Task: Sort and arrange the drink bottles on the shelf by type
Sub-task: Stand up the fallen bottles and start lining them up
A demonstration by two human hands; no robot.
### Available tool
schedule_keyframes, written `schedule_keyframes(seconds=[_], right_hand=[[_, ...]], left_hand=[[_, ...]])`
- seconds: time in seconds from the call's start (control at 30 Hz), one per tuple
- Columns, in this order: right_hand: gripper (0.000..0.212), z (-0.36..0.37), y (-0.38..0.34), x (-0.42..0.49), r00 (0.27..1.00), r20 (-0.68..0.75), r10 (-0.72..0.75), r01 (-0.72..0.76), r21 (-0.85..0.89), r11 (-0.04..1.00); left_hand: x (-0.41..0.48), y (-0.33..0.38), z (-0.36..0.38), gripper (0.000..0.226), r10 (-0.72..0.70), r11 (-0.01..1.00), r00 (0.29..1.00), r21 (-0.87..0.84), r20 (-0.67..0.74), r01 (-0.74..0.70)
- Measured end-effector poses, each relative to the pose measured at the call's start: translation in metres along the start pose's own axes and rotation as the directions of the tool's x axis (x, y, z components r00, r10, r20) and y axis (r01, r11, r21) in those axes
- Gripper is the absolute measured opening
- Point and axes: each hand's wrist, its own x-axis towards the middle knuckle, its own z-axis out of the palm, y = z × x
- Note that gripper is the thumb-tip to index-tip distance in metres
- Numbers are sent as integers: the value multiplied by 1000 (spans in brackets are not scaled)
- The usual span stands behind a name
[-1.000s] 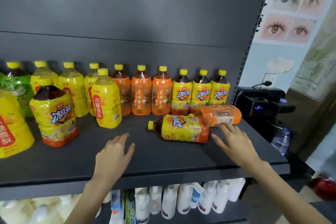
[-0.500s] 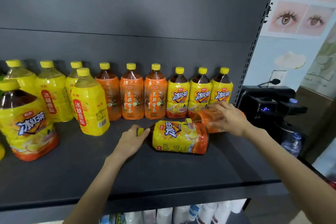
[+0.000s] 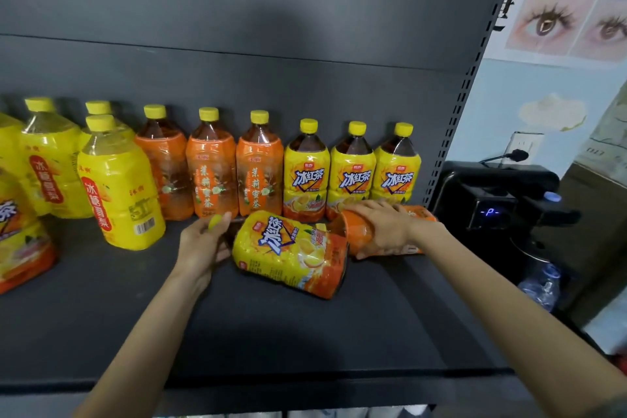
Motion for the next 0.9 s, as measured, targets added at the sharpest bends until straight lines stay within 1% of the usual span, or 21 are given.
schedule_keyframes(seconds=[0.1,0.17,0.23,0.3,0.37,0.43,0.47,0.5,0.53,0.57,0.67,0.7,0.83,0.9], right_hand=[[104,0,1,1,1000,20,-4,4,0,1000],[105,0,0,2,1000,22,-1,1,3,1000],[105,1,-1,3,1000,20,6,-6,11,1000],[105,0,-1,4,1000,20,13,-13,10,1000],[105,0,-1,4,1000,18,14,-14,2,1000],[106,-1,-2,5,1000,14,16,-16,-7,1000],[107,-1,-2,5,1000,13,19,-19,-12,1000],[109,-2,-2,5,1000,10,22,-21,-19,1000],[111,-2,-1,4,1000,2,20,-20,-24,1000],[112,-2,0,4,1000,-9,14,-14,-25,1000],[112,-1,2,5,999,-42,-16,16,0,1000],[111,0,3,4,998,-52,-26,27,10,1000],[110,2,3,2,993,-106,-50,52,18,998],[108,4,2,-1,989,-134,-61,65,29,997]], left_hand=[[-2,25,2,27,203,977,976,76,-77,-198],[2,42,-1,34,354,928,930,161,-96,-337],[5,60,-5,37,486,846,870,297,-87,-443],[6,75,-5,38,603,726,797,438,-34,-531],[1,84,3,39,681,572,728,564,80,-596],[-7,87,17,42,710,372,666,682,228,-630],[-11,86,23,43,715,298,644,715,272,-632],[-13,85,28,43,720,262,631,729,289,-633],[-13,82,30,45,722,268,631,725,286,-635],[-9,77,29,48,718,298,640,710,274,-638],[-5,57,20,71,619,476,752,653,227,-589],[-6,47,17,79,600,506,771,644,215,-574],[-19,18,12,93,572,592,816,645,86,-483],[-19,12,11,95,561,597,826,664,56,-450]])
